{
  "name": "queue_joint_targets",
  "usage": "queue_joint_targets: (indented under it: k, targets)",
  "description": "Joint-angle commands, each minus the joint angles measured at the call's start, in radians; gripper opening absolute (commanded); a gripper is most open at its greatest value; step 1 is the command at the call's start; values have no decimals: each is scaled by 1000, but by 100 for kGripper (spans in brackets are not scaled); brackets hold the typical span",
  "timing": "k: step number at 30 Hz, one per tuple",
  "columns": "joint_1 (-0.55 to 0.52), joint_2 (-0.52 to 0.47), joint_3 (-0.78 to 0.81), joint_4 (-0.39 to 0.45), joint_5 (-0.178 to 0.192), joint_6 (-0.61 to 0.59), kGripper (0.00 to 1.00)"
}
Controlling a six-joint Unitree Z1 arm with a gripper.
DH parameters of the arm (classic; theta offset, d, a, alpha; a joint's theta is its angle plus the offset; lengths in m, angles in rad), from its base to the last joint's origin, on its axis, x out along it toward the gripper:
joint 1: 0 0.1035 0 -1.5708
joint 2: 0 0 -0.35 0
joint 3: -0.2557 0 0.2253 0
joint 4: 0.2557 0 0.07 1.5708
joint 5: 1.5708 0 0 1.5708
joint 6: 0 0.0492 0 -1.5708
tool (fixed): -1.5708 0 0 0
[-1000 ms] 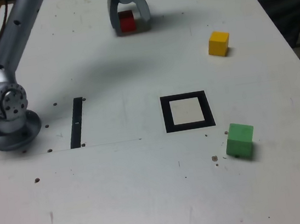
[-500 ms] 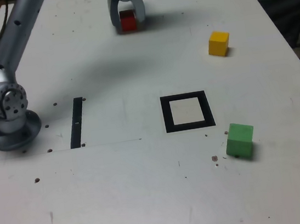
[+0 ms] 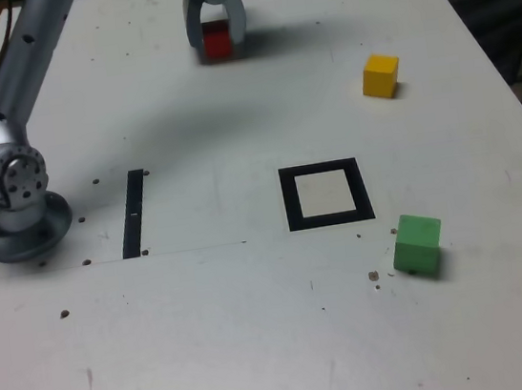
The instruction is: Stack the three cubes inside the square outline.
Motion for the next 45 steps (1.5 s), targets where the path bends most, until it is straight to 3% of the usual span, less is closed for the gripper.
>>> queue_joint_targets:
  k: [1, 17, 28, 45]
  targets:
    - [-15, -37, 18, 10, 3, -7, 30]
    - [-207, -255, 286, -63, -7, -133, 30]
    - [-408, -389, 481, -127, -51, -272, 30]
    - [-664, -408, 538, -133, -125, -478, 30]
